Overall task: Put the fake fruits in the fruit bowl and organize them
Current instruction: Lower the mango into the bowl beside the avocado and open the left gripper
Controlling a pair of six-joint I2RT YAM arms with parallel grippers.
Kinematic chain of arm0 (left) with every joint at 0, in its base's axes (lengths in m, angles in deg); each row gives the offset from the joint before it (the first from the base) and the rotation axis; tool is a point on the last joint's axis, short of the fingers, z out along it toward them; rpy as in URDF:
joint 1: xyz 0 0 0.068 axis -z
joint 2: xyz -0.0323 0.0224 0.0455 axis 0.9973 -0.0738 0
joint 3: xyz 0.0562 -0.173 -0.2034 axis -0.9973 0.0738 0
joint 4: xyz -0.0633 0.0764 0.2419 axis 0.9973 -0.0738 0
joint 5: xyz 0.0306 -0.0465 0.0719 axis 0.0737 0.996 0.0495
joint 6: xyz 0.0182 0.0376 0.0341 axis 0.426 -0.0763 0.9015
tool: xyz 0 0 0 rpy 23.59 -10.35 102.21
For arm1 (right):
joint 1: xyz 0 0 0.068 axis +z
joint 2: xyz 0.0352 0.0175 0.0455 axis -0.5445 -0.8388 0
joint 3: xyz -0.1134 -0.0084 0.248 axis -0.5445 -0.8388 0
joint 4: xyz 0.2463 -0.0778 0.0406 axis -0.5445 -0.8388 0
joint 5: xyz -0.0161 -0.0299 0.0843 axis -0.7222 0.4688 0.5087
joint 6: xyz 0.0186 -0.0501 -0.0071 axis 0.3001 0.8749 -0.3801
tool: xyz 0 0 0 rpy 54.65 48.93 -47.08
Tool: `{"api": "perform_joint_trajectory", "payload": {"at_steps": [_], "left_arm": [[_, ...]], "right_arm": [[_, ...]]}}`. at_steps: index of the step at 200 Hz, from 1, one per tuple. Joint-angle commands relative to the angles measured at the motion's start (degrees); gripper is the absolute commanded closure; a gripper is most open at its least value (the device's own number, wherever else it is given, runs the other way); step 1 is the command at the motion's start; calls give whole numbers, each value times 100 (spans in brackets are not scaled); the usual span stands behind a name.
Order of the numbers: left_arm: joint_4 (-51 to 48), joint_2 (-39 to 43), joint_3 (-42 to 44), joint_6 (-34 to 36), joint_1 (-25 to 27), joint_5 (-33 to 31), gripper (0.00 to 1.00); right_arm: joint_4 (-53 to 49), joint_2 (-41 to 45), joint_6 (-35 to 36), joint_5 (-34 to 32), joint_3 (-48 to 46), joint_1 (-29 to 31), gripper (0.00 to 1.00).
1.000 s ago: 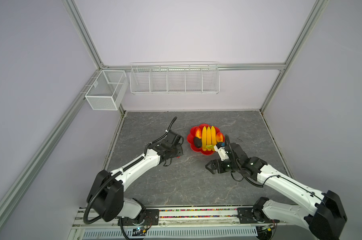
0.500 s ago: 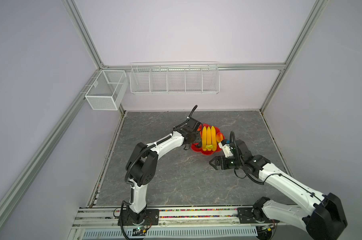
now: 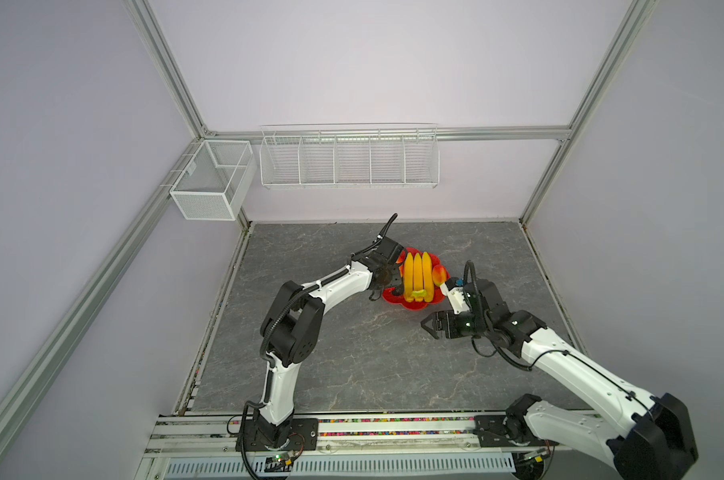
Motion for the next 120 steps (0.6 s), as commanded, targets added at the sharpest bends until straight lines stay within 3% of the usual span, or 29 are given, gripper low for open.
{"api": "perform_joint_trajectory", "payload": {"at_steps": [1,66,73,76,79,120], "left_arm": [[-99,-162,-197,102,-10,-149,62],[-108,42,-345,479,-14,-429,43],[-92,115,-340,556,-21,-476,29],[-99,149,-344,558,-19,-511,9],[-120,168,-354,560,-19,-549,1],[-60,780,-161,868,-80,-832,1]], "right_arm": [[-98,-28,78,94,2,-34,10],[-179,-1,49,36,117,-33,10],[-205,-9,72,18,172,-33,10],[-220,-14,77,4,196,-39,10],[-235,-18,97,-11,222,-41,10],[-386,-71,258,-36,627,-409,10]]}}
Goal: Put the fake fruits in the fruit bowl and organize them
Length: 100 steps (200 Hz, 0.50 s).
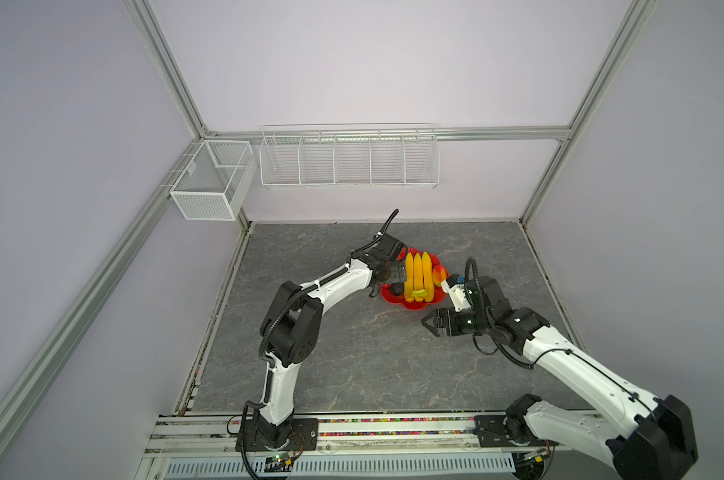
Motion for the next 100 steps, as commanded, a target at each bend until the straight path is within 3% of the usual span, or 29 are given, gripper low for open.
{"api": "perform_joint_trajectory", "payload": {"at_steps": [1,16,58,80,100], "left_arm": [[84,663,38,332,-49,-358,1],[306,1142,431,515,-49,-537,1],[1101,3233,2638,1076,-290,-2166,1],[1485,4408,3989,1621,-768,-2970,1],[2299,5451,5203,2567,-1111,-3546,1]], "right_arm": [[-131,-56,181,-49,290,-302,10],[-164,-23,227,-42,336,-683,10],[165,197,-18,291,224,-2653,11],[539,246,67,-99,-147,-3427,11],[1157,522,574,-1035,-677,-3534,11]]}}
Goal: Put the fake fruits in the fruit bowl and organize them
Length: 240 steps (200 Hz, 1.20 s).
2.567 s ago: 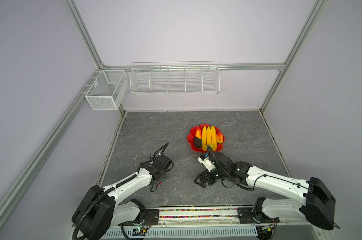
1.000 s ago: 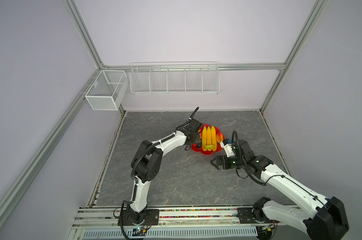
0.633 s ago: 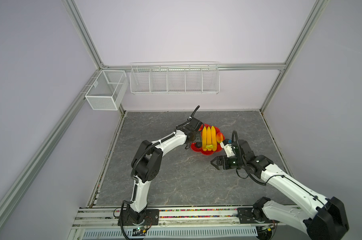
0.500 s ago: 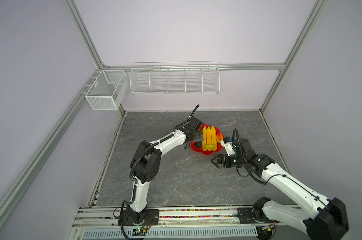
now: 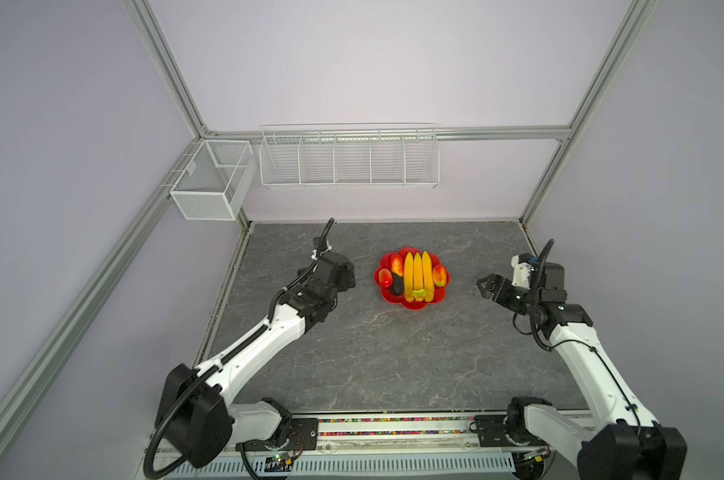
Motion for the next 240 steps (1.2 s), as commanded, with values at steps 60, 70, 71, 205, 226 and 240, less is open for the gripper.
{"api": "perform_joint_trajectory", "payload": {"at_steps": [60,70,71,205,226,240], "left_arm": [[3359,1370,3324,1066,-1873,-789,1],[3981,1079,3516,1004,-2190,-429,1],[3955,1059,3502,1001,-2218,-385,1],[7762,-1543,3687,1412,-3230,2121,1],[7246,-1596,3416,1506,-3248,2232,1],[7009,-1853,3022,1554,-3249,2293,1]], "right_arm": [[3695,916,1394,-3228,-3060,12,11],[3935,937,1390,-3308,-3165,32,12],[3971,934,1408,-3303,-3178,31,12],[8063,-2656,2487,-1419,-2824,284,12],[6832,-2638,2403,-1610,-2221,287,12],[7623,-2863,2454,-1664,-2422,327,12]]}}
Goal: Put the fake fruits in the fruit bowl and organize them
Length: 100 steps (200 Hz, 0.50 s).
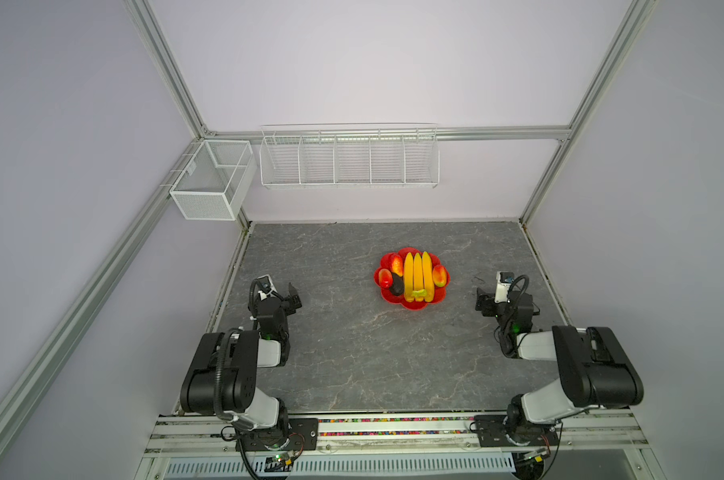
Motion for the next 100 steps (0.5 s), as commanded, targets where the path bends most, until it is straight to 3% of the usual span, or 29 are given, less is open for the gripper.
{"api": "perform_joint_trajectory", "payload": {"at_steps": [1,6,21,39,61,100], "left_arm": [[116,-94,-489,183,-31,209,1],[392,-193,-446,279,-2,157,1],[-490,243,-516,233,-5,359,1],[236,-161,-495,356,-5,345,1],[-453,43,-662,350,-5,422,1],[-18,-95,-539,381,-4,434,1]], "right_arm": [[310,-14,196,-80,111,52,12],[-70,106,193,-68,190,49,12],[-36,83,205,-64,228,67,12],[-109,105,206,-80,234,80,12],[-131,101,213,-82,251,86,12],[-187,94,223,-102,268,98,12]]}}
